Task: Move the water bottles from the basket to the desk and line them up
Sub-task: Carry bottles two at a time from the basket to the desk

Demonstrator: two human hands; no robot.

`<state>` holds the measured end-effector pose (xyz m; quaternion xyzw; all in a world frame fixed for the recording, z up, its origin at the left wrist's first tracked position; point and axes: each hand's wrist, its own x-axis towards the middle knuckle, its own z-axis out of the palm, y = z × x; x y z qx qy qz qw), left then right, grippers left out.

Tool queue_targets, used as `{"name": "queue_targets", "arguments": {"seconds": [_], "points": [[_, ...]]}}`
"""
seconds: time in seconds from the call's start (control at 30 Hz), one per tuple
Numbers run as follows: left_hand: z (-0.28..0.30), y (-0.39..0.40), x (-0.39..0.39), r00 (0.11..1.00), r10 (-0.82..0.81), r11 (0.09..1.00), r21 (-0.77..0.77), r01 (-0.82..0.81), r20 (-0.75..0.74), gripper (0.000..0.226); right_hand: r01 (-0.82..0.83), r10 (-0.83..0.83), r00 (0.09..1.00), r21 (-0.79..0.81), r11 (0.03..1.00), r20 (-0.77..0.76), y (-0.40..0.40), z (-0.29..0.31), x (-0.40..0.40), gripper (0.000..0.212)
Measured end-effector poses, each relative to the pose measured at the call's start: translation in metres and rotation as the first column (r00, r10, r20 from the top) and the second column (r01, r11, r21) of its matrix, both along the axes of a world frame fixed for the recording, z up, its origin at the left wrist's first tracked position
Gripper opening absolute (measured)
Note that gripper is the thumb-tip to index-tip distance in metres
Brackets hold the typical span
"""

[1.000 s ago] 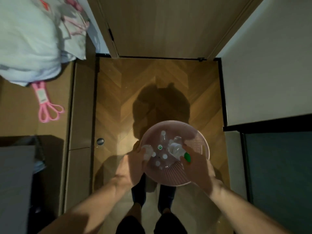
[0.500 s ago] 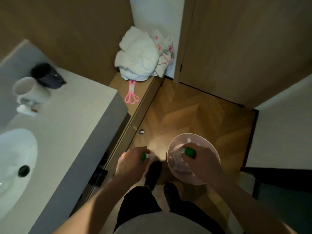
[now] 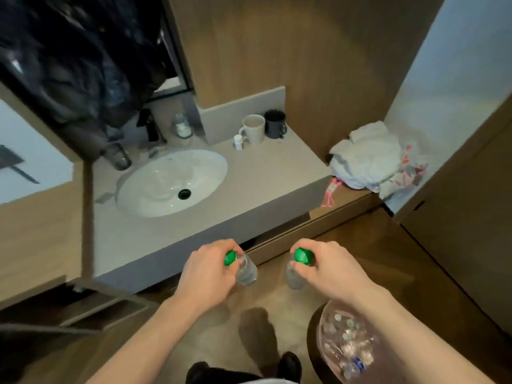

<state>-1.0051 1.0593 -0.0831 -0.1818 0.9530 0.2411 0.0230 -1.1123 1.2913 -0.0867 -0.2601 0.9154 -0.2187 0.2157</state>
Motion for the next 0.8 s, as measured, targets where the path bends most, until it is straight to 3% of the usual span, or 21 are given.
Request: {"name": "queue_targets", "arguments": {"seconds": [0.23,0.37,0.57,0.8], "points": [[0.04,-0.105,0.126,0.954,0.271,0.962,0.02,-0.271,-0.128,0.012,-0.289,0.28,0.95,-0.046,0.956,-0.138,-0.143,0.048,0.06,0.028],[0.064,-0.168,0.21,0.901,0.39,0.921,0.095,-0.379,-0.191,0.014,-0.407,0.396,0.908,-0.067,0.911,-0.135,-0.237,0.064,0.115,0.018],[0.092,-0.256,0.334,0.834,0.49,0.868,0.052,-0.494,-0.255,0.01,-0.539,0.528,0.842,-0.148,0.829,-0.114,-0.368,0.079,0.217,0.019],[0.1,-0.338,0.459,0.647,0.695,0.694,0.056,-0.718,-0.314,0.012,-0.688,0.677,0.723,-0.239,0.685,-0.139,-0.49,0.109,0.319,0.012]]}}
